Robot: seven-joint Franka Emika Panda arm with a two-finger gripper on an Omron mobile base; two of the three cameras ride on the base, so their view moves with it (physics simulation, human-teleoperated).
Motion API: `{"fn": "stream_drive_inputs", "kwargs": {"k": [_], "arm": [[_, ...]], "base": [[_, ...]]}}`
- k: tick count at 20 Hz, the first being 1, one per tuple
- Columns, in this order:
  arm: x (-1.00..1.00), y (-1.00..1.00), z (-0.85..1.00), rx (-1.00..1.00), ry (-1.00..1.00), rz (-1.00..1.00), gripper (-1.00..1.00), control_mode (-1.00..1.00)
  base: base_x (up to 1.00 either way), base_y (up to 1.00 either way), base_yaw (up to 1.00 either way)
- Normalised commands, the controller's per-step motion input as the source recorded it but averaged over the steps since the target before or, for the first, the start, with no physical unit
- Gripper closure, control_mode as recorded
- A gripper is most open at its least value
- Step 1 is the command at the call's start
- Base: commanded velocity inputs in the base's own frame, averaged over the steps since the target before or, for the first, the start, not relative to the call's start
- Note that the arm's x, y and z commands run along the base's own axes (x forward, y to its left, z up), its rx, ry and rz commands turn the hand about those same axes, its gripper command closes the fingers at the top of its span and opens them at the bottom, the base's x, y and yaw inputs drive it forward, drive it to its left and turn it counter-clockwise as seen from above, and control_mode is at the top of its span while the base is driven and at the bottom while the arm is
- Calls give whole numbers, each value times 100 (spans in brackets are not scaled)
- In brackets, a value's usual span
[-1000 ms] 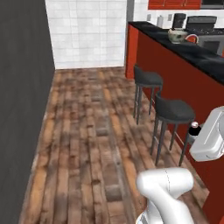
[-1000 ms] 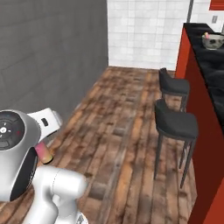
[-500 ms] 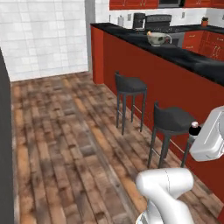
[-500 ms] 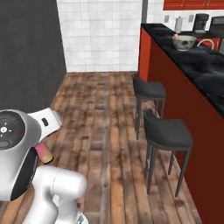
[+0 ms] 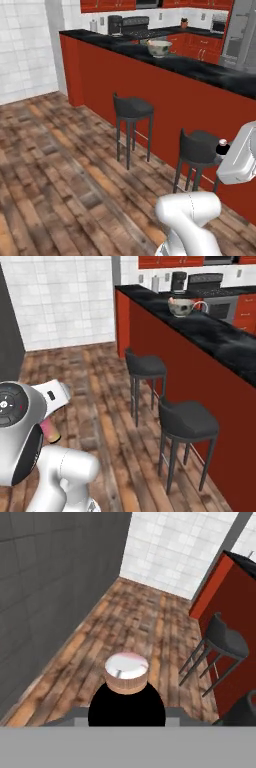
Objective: Open the fridge, grab two sodas, and place both sodas inside the bowl with ice on the dining counter.
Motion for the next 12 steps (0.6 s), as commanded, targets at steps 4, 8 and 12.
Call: {"fn": "stream_drive_inputs", "kwargs": {"k": [4,8,12], "arm": [[0,0,0,0,0,0,100,100],[0,0,0,0,0,0,100,100],[0,0,0,0,0,0,100,100]], "base": [[70,75,-45],[74,71,-45],[74,74,-45]]}}
